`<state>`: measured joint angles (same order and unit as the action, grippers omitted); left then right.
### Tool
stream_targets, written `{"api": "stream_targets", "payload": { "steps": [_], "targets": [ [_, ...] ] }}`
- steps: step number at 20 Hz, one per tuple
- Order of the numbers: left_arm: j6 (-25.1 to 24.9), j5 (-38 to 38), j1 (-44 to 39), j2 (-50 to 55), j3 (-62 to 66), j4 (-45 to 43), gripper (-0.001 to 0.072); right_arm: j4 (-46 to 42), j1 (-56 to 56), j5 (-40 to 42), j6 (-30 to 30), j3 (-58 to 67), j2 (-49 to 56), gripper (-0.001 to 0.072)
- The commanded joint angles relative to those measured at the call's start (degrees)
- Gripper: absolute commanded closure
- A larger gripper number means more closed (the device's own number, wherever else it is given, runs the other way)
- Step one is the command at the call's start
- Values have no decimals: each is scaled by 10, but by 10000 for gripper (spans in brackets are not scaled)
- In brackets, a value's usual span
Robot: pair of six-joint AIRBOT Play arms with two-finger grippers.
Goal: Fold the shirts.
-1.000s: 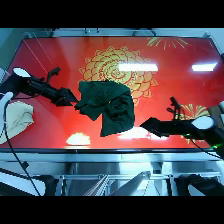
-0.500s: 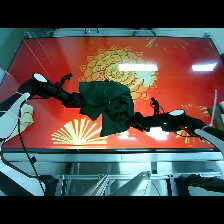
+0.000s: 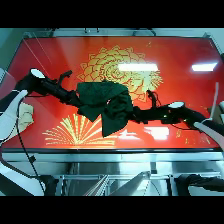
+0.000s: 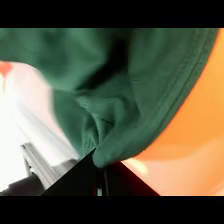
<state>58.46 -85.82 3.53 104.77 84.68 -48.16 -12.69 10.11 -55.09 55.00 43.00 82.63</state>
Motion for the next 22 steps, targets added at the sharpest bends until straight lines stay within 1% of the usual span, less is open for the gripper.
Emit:
{"api": "stream_targets", "payload": {
  "steps": [1,2,3,6,7,9,10,11,12,14,15,16,19,20,22],
  "targets": [
    [25,-65,34,-51,56,3,709,-86,-87,-52,46,33,-117,684],
    [31,-76,46,-76,82,3,709,-126,-122,-59,75,52,-159,684],
    [38,-89,56,-101,108,3,709,-158,-156,-70,90,74,-199,684],
    [68,-118,72,-175,172,7,709,-164,-230,-108,94,150,-297,684],
    [68,-122,75,-204,185,30,709,-161,-241,-116,93,180,-330,684],
    [57,-123,74,-273,219,86,708,-161,-251,-113,93,239,-396,684],
    [54,-123,74,-304,239,93,691,-164,-254,-111,93,268,-427,684],
    [54,-124,74,-337,259,90,689,-174,-258,-103,93,294,-458,684],
    [54,-124,74,-365,276,90,682,-197,-263,-86,93,317,-490,684],
    [55,-126,74,-409,280,87,681,-229,-267,-64,94,328,-529,684],
    [55,-132,74,-422,266,88,682,-243,-267,-72,105,328,-534,684],
    [56,-134,71,-433,236,88,682,-246,-266,-99,118,325,-524,684],
    [59,-133,42,-435,102,87,682,-240,-256,-191,141,281,-457,684],
    [54,-132,29,-424,55,87,682,-241,-244,-206,140,251,-431,684],
    [34,-130,5,-384,-26,87,681,-243,-218,-204,140,178,-384,684]
  ]
}}
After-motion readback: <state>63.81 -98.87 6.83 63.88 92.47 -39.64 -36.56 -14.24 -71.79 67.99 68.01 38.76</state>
